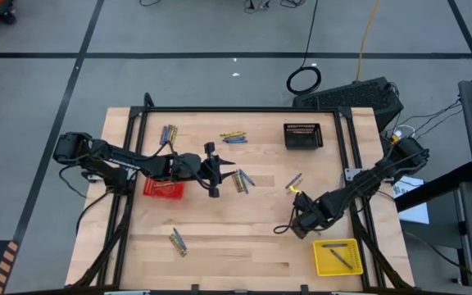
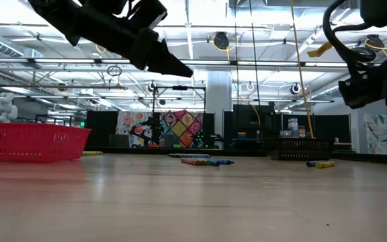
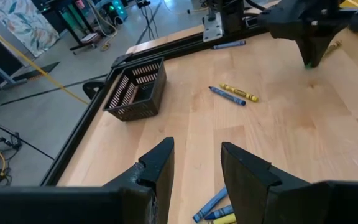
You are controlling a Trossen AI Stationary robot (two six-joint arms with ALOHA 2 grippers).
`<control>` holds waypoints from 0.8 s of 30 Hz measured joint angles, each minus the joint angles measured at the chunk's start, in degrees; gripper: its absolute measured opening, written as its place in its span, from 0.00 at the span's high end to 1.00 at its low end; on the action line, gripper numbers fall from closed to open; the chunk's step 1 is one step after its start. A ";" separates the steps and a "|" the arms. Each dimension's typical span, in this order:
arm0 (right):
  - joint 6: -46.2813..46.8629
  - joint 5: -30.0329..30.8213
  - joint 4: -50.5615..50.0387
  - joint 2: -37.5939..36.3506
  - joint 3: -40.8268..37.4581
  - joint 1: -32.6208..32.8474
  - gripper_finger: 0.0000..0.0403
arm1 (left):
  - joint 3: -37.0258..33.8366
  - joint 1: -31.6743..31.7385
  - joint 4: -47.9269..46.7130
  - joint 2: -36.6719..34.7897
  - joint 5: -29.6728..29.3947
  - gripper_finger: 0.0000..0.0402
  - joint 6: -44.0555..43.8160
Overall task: Sort crayons
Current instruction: Put the green crayon into the red bin
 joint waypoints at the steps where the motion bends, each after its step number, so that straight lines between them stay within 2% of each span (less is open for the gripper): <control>1: -1.06 1.10 -0.51 0.12 0.75 -0.16 0.98 | 0.00 0.00 -0.21 0.00 -0.01 0.66 -0.02; 5: -8.49 8.98 1.76 -0.54 3.67 -1.92 0.98 | 0.00 -0.01 -0.27 0.00 -0.04 0.66 -0.14; 11: -27.44 15.78 12.41 -3.13 3.42 -7.22 0.99 | 0.00 -0.01 -0.57 -0.06 -0.09 0.66 -0.44; 13: -33.98 15.93 18.79 -4.37 1.58 -9.39 1.00 | 0.00 -0.01 -2.55 -0.82 -0.09 0.66 -0.54; 18: -49.21 14.85 44.76 -5.94 -7.59 -15.33 1.00 | 0.00 0.06 -7.97 -2.73 2.27 0.66 -0.56; 24: -65.99 12.12 92.52 -3.50 -20.72 -21.82 1.00 | -0.67 1.63 -6.11 -2.78 12.21 0.66 -2.83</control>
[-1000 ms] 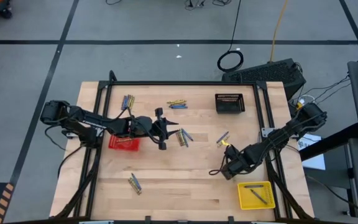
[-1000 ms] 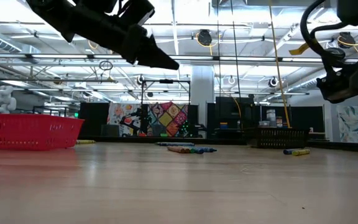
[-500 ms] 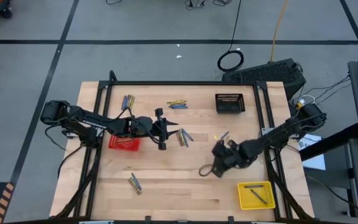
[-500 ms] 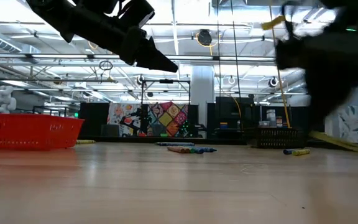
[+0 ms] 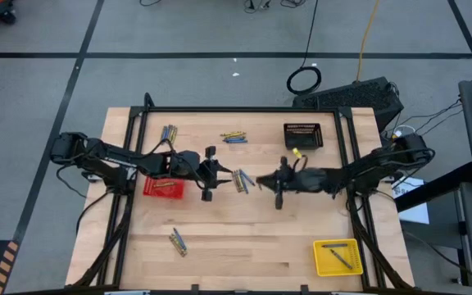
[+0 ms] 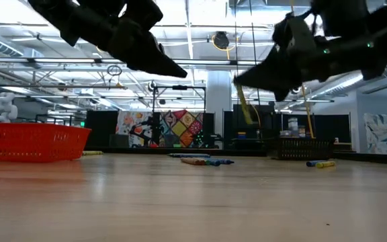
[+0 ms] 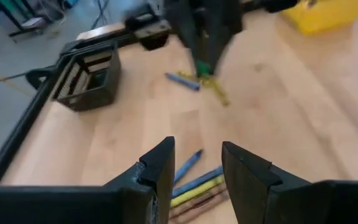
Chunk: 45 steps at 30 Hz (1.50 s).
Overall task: Sort crayons
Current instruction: Put the green crayon into the red bin
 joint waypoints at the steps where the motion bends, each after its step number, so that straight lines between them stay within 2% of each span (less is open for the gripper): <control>1: -2.70 -0.68 6.17 0.83 -1.17 -0.67 1.00 | -0.99 0.30 3.41 0.23 0.83 0.66 -1.14; 3: -8.27 -2.28 16.54 2.65 -1.96 -1.51 1.00 | -4.16 0.93 13.22 0.63 1.46 0.66 -3.90; 5: -13.03 -4.51 22.79 3.95 -1.94 -2.12 1.00 | -7.41 1.47 24.95 1.58 1.54 0.66 -7.06; 7: -16.42 -7.79 25.37 5.00 -0.69 -2.65 1.00 | -9.62 1.92 33.75 2.74 1.56 0.66 -10.40; 9: -17.92 -10.57 25.49 5.57 0.90 -3.03 1.00 | -9.95 2.21 38.39 4.27 1.61 0.66 -13.29; 16: -23.13 -11.27 26.12 7.96 5.94 -3.24 1.00 | -6.11 1.94 39.61 9.24 7.73 0.65 -12.11; 23: -24.35 -11.27 26.56 8.40 8.35 -3.22 1.00 | -2.35 1.24 38.72 12.50 8.05 0.52 -11.69; 27: -24.30 -11.27 26.82 8.38 8.33 -3.22 1.00 | -1.80 1.18 38.37 12.46 8.05 0.50 -11.13; 32: -23.81 -11.26 26.84 8.40 8.31 -3.22 1.00 | -1.82 0.69 38.93 12.45 8.06 0.59 -9.39; 43: -22.18 -11.34 26.16 8.38 8.31 -3.16 0.93 | -1.86 -0.81 38.76 12.47 8.06 0.95 -7.54; 45: -22.18 -11.42 26.16 8.38 8.31 -3.16 0.90 | -1.86 -1.07 38.64 12.34 7.99 0.98 -7.56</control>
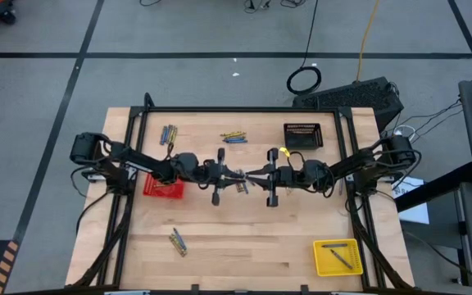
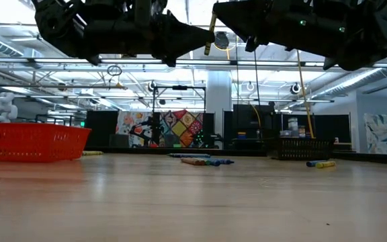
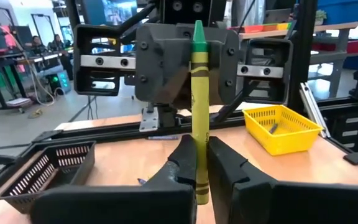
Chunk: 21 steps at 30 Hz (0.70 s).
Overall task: Sort crayons
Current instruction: Put the green crayon into the red bin
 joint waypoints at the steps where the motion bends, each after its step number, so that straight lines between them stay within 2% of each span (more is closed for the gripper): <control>1: 0.00 0.02 0.00 0.00 0.00 0.00 0.88 | 0.00 -0.11 -0.61 -0.31 0.00 0.98 0.02; 6: 0.00 0.39 -0.11 -0.94 -0.07 -0.02 0.74 | 0.83 -0.42 -11.36 -4.13 -2.23 0.98 0.21; 12: -0.26 0.43 -2.74 -2.81 -0.22 -0.04 0.62 | 2.59 -2.15 -30.52 -12.61 -12.78 0.98 4.25; 15: -0.41 0.59 -5.78 -3.34 -0.22 -0.04 0.59 | 5.58 -3.68 -47.50 -16.96 -20.25 0.98 5.82; 18: -0.15 0.63 -7.39 -3.34 -0.22 -0.04 0.59 | 10.71 -5.32 -68.99 -20.24 -28.13 0.98 5.58; 21: -0.17 0.63 -8.78 -3.34 -0.22 -0.04 0.60 | 15.77 -6.55 -90.43 -21.85 -30.45 0.98 0.17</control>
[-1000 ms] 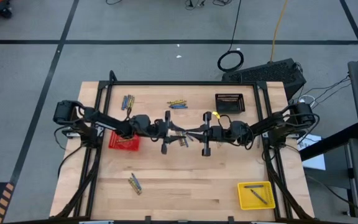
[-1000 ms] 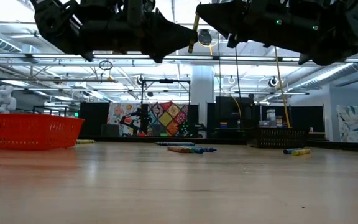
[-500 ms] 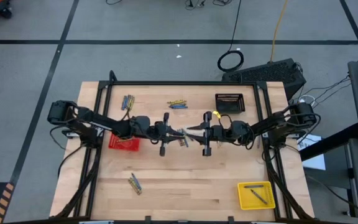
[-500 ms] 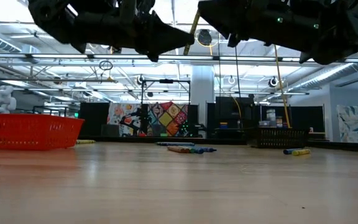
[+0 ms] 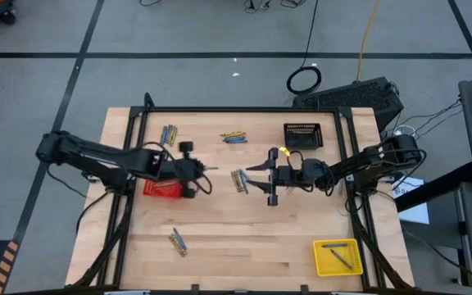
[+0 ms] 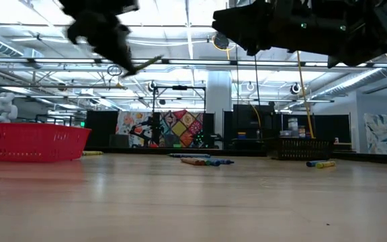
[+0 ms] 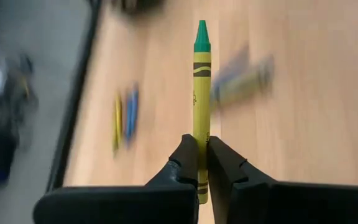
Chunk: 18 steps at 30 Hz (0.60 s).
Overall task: Sort crayons
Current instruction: Put the green crayon into the red bin
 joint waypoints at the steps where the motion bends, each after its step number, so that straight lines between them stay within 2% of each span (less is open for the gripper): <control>1: 0.01 -0.05 -0.13 0.00 0.00 0.00 0.60 | 1.45 -0.34 -6.36 -0.31 0.02 0.99 -2.35; 5: 0.11 -0.18 -1.01 0.00 0.00 0.00 0.60 | 3.26 -1.69 -28.84 -1.91 3.17 0.99 -12.66; 8: 0.15 -0.22 -1.31 0.00 0.00 0.00 0.60 | 1.94 -1.69 -37.37 -2.71 9.35 0.99 -19.88; 12: 0.35 -0.27 -1.55 -0.02 0.00 0.00 0.60 | -1.64 -1.76 -39.05 -2.74 14.91 0.99 -21.21; 18: 1.01 -0.28 -1.63 -0.02 0.01 0.02 0.60 | -6.21 -1.74 -37.84 -2.71 17.48 0.98 -18.13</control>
